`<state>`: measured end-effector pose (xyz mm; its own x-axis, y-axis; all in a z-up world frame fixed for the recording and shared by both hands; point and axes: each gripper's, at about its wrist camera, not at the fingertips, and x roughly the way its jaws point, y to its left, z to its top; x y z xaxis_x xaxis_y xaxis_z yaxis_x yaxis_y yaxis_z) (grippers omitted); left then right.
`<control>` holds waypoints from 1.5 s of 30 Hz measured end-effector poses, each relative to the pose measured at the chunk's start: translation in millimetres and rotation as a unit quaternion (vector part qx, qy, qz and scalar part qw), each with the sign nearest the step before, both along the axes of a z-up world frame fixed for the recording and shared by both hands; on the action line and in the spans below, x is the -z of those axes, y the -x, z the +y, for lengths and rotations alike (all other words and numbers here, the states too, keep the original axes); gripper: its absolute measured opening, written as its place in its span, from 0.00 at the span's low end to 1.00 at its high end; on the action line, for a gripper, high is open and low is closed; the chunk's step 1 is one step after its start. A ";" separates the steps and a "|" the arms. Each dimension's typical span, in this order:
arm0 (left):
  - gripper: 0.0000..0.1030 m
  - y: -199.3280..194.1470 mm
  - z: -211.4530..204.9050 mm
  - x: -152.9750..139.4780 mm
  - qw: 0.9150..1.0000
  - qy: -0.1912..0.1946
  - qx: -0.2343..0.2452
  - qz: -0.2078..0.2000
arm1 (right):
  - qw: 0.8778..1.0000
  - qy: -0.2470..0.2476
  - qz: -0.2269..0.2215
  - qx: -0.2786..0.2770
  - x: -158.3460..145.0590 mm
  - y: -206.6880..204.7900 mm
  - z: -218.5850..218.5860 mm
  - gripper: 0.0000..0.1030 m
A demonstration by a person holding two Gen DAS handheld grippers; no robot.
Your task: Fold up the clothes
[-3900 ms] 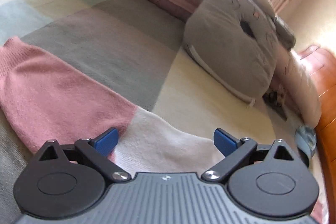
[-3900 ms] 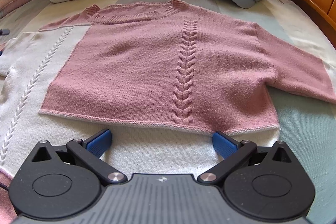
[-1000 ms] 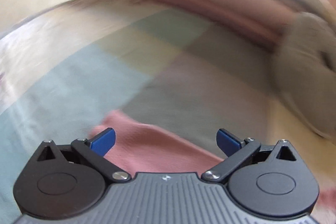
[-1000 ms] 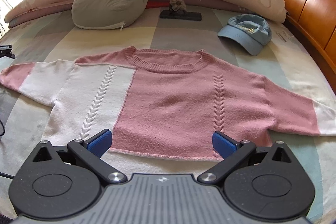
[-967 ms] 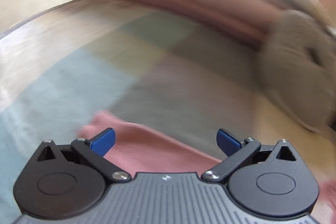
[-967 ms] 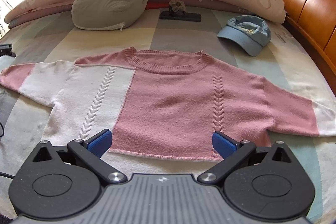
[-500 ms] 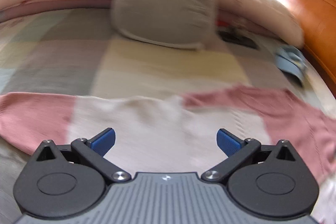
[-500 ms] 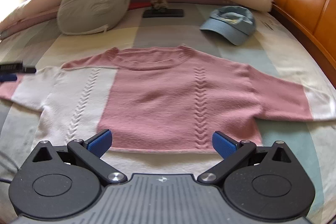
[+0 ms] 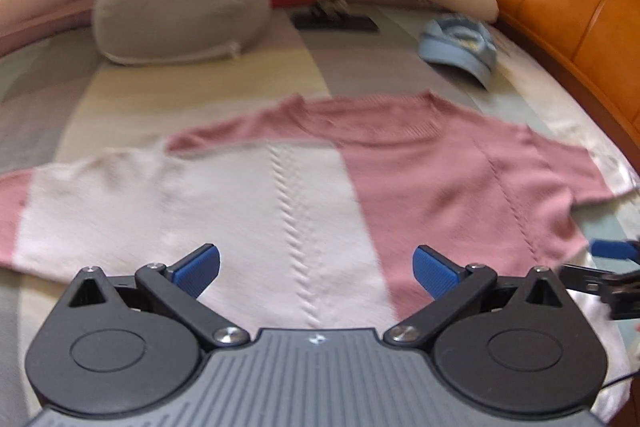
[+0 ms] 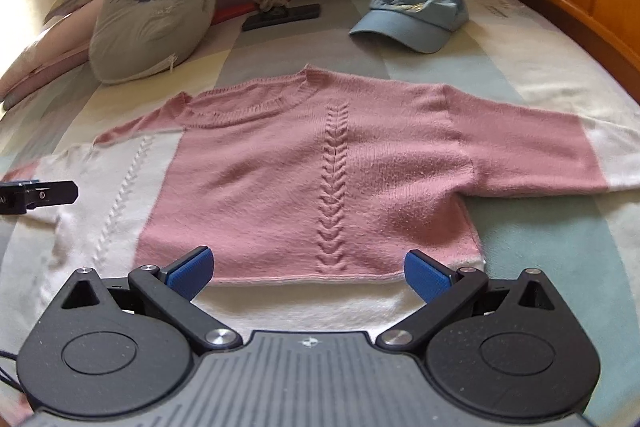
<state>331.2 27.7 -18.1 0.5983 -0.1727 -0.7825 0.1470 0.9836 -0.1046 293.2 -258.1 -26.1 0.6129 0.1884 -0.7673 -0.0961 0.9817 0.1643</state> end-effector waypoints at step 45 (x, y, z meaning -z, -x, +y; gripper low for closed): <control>0.99 46.2 -79.9 7.2 0.997 -0.057 -0.034 0.043 | 0.994 0.065 -0.058 -0.059 20.3 -99.9 -106.6 1.00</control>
